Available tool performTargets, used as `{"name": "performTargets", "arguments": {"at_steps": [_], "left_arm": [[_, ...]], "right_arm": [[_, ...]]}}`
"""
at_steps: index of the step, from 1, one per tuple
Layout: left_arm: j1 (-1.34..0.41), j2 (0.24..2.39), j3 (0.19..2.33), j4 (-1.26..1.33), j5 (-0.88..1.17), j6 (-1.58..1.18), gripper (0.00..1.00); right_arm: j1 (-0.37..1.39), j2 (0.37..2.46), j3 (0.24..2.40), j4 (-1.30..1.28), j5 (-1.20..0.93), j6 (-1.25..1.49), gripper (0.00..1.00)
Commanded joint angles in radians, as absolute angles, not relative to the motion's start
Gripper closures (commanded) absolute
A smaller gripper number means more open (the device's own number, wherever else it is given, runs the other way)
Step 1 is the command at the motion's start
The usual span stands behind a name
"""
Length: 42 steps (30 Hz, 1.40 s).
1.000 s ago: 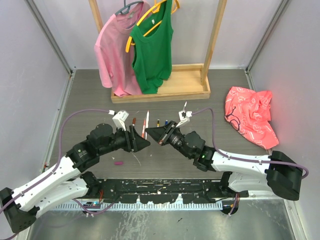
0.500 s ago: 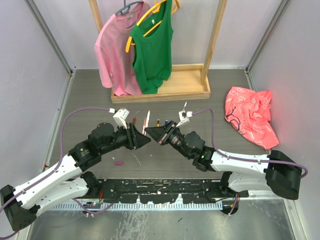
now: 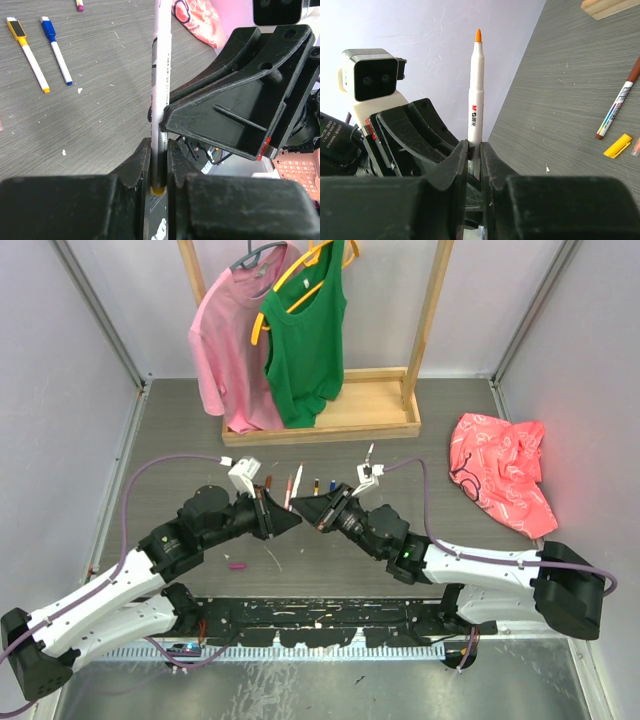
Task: Insert the pens into the pen caps
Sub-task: Pick up the pen from the center of the board.
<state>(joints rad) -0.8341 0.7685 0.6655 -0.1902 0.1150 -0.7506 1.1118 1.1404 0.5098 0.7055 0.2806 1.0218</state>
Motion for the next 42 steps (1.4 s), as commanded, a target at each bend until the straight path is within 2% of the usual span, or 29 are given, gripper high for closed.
{"name": "performTargets", "arguments": {"at_steps": [1, 7, 15, 34, 42], "left_arm": [[-0.823, 0.765, 0.690, -0.121, 0.094, -0.731, 1.00], [-0.823, 0.766, 0.679, -0.143, 0.203, -0.661, 1.00], [-0.824, 0.745, 0.660, -0.161, 0.286, -0.635, 1.00], [-0.824, 0.781, 0.652, -0.179, 0.384, -0.614, 1.00], [-0.827, 0.808, 0.656, -0.179, 0.424, -0.606, 1.00]], "right_arm": [[1.133, 1.076, 0.521, 0.666, 0.297, 1.017, 0.75], [1.130, 1.024, 0.534, 0.559, 0.361, 1.027, 0.57], [1.119, 0.978, 0.545, 0.489, 0.408, 1.024, 0.51], [1.082, 0.960, 0.553, 0.468, 0.388, 1.019, 0.51], [1.068, 0.967, 0.548, 0.470, 0.370, 1.028, 0.61]]}}
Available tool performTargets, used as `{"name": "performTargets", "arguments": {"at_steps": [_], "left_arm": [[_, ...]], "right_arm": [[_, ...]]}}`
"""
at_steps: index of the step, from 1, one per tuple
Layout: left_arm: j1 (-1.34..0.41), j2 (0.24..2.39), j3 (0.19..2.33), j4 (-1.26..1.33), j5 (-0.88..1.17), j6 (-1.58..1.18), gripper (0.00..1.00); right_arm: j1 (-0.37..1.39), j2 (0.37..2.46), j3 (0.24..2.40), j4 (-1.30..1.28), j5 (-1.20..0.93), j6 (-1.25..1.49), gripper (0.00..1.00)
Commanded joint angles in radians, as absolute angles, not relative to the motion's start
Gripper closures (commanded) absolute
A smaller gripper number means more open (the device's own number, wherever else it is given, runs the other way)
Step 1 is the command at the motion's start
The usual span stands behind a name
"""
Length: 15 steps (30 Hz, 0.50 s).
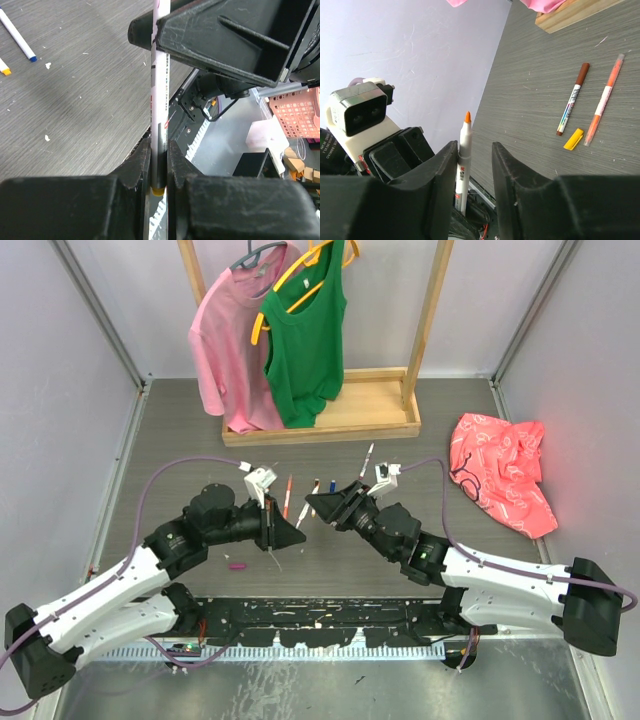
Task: Insert the pens into the pen caps
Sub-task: Pick up the pen from the center of the board.
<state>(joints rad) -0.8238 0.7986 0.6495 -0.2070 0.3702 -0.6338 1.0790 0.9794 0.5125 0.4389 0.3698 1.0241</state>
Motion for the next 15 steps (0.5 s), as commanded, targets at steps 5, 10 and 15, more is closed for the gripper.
{"name": "performTargets", "arguments": {"at_steps": [5, 10, 15], "left_arm": [[-0.832, 0.820, 0.659, -0.178, 0.434, -0.600, 1.00], [-0.832, 0.817, 0.661, -0.180, 0.409, -0.601, 0.97], [-0.831, 0.799, 0.666, -0.182, 0.316, -0.622, 0.75]], "right_arm": [[1.061, 0.971, 0.544, 0.472, 0.358, 1.032, 0.76], [1.055, 0.980, 0.542, 0.475, 0.341, 1.037, 0.91], [1.054, 0.990, 0.548, 0.474, 0.321, 1.023, 1.00]]}}
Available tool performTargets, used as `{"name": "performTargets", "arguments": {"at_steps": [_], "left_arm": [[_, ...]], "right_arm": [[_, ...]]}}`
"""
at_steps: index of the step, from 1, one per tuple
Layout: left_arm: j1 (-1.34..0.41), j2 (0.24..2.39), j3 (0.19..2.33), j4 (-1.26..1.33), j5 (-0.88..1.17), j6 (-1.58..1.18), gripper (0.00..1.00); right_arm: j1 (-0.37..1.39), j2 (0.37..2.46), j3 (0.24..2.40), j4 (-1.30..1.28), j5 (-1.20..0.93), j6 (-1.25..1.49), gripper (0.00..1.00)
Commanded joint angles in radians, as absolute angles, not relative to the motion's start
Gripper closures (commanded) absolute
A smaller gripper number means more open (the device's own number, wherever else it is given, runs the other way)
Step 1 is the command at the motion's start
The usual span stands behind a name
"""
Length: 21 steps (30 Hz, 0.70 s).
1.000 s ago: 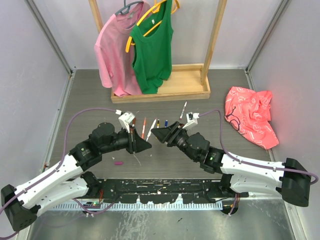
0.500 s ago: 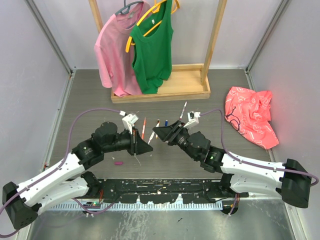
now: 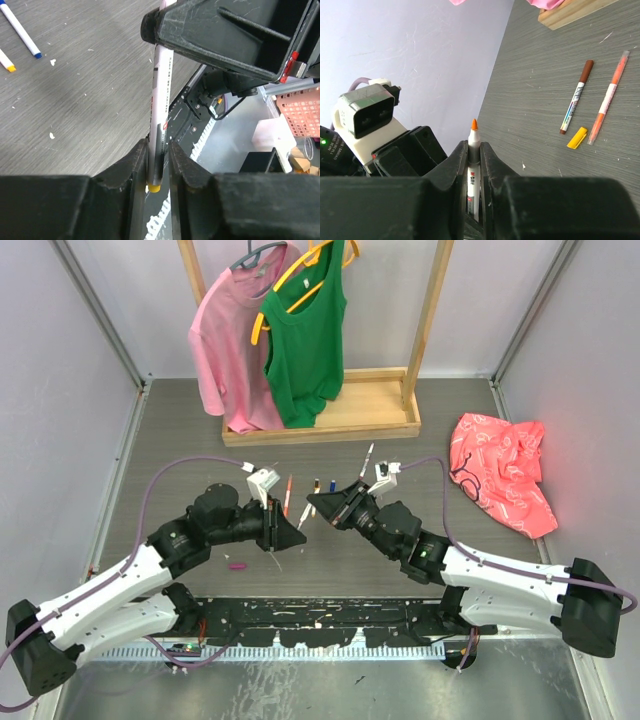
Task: Insert the pens into the pen caps
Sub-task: Pick up the pen from the center of the board.
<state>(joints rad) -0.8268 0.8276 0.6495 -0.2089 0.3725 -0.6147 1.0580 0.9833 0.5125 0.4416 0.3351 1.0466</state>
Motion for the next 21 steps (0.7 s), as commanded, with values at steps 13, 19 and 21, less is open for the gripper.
{"name": "performTargets", "arguments": {"at_steps": [13, 19, 21], "left_arm": [[-0.831, 0.813, 0.731, -0.175, 0.164, -0.627, 0.65], [-0.832, 0.840, 0.737, -0.146, 0.158, -0.639, 0.64], [-0.832, 0.851, 0.738, -0.139, 0.171, -0.641, 0.64]], "right_arm": [[1.054, 1.024, 0.568, 0.450, 0.253, 0.989, 1.00], [1.054, 1.042, 0.569, 0.469, 0.228, 0.987, 1.00], [1.054, 1.048, 0.569, 0.477, 0.228, 0.990, 1.00]]}}
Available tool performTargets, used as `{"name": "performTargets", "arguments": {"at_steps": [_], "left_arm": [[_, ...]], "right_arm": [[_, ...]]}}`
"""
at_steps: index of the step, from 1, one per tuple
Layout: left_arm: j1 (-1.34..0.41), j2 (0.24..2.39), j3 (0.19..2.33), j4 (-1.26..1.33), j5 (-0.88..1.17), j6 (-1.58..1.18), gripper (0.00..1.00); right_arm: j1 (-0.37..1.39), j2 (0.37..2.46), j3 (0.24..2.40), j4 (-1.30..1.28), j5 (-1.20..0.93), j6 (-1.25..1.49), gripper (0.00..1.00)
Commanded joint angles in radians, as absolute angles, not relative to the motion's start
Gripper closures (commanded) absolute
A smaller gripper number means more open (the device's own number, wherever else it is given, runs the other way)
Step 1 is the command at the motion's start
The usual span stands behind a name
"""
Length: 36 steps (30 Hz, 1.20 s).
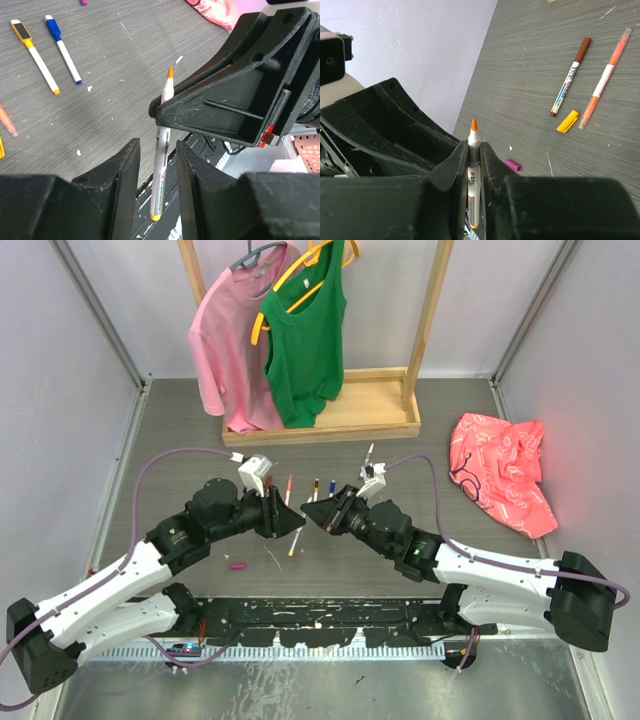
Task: Insert the pens into the pen caps
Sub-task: Pick up the pen from the center of the board.
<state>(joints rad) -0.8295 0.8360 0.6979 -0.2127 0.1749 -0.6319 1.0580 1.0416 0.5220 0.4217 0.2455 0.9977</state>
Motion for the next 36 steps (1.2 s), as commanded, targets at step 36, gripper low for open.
{"name": "performTargets", "arguments": {"at_steps": [36], "left_arm": [[-0.831, 0.886, 0.738, -0.252, 0.163, -0.622, 1.00]], "right_arm": [[1.043, 1.054, 0.564, 0.488, 0.207, 0.997, 0.71]]}}
